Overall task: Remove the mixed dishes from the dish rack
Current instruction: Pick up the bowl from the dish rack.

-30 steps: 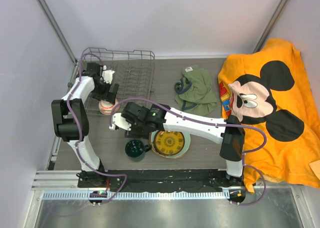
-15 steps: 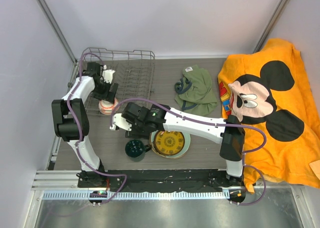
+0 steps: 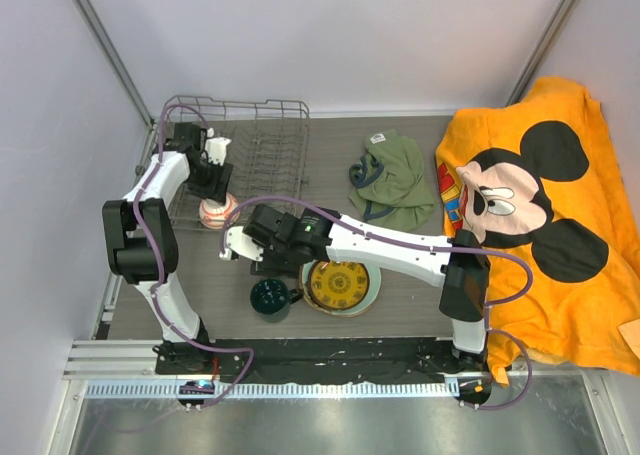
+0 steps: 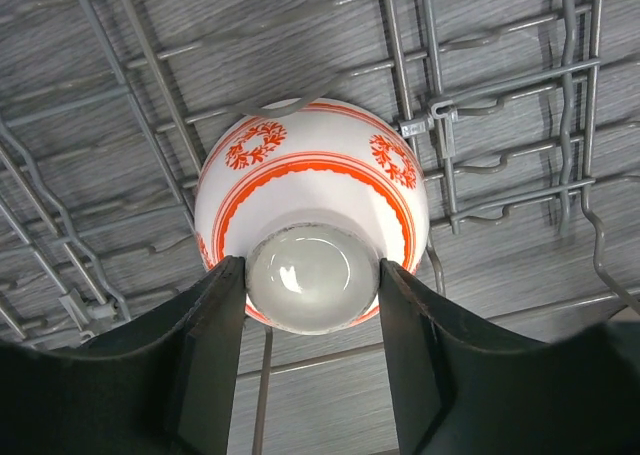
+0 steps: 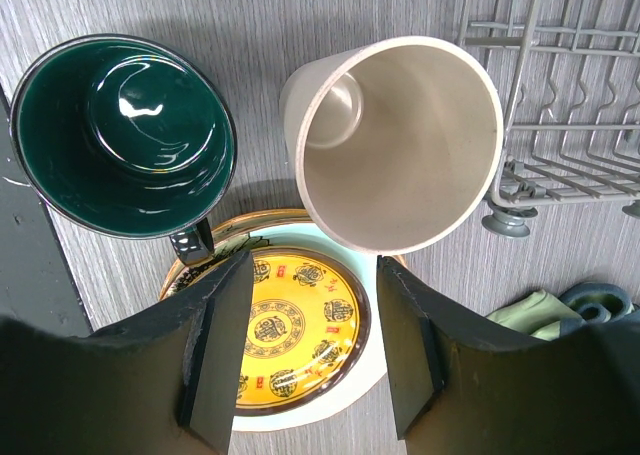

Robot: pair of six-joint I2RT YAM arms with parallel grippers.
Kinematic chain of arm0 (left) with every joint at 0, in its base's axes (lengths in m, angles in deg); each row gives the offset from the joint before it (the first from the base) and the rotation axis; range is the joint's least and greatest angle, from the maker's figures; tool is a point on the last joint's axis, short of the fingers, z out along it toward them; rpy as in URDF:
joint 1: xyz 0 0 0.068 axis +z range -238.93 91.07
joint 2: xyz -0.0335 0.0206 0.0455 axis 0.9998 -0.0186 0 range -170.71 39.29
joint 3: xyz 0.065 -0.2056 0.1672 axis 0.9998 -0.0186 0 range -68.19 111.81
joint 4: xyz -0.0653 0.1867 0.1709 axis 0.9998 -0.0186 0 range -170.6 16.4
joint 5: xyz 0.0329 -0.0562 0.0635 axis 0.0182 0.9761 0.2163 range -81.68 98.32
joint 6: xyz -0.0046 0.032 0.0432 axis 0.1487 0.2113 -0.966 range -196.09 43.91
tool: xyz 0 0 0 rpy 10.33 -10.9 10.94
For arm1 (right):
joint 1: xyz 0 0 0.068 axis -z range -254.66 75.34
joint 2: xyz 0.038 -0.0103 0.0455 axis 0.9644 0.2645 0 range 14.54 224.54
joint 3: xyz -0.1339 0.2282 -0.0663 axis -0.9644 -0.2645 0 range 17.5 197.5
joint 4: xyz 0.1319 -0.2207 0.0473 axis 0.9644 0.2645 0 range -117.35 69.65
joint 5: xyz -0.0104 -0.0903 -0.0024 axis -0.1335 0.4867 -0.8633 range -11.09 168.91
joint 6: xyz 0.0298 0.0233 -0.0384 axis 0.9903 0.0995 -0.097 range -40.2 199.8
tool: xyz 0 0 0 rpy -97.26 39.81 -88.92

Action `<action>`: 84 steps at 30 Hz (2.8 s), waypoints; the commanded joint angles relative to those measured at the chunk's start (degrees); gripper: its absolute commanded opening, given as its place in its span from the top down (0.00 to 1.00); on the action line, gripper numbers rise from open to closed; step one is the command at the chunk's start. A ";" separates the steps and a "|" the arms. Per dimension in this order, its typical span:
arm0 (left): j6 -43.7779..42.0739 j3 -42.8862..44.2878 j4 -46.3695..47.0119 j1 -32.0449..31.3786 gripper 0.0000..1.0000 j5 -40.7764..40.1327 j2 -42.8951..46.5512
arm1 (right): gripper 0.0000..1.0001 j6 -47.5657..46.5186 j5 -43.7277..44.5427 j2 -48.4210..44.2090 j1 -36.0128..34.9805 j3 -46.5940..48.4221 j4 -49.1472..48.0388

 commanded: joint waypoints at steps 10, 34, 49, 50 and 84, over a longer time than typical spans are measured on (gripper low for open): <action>0.91 1.96 -2.46 -0.22 1.00 4.39 3.62 | 0.44 0.60 -0.57 -2.16 0.26 0.24 -1.17; 6.88 6.45 -4.66 0.30 1.00 19.24 11.53 | 0.37 2.01 -1.80 -6.38 1.05 6.73 -0.03; 13.91 6.98 -3.17 2.06 1.00 40.95 13.11 | 0.34 8.68 -11.55 -10.51 17.83 10.97 -9.41; 14.27 6.98 -2.90 2.24 1.00 41.74 13.11 | 0.34 9.13 -13.12 -11.12 20.01 9.83 -11.09; 24.03 2.23 6.41 5.58 1.00 52.21 16.19 | 0.41 54.57 -60.34 1.08 37.44 -3.02 -52.04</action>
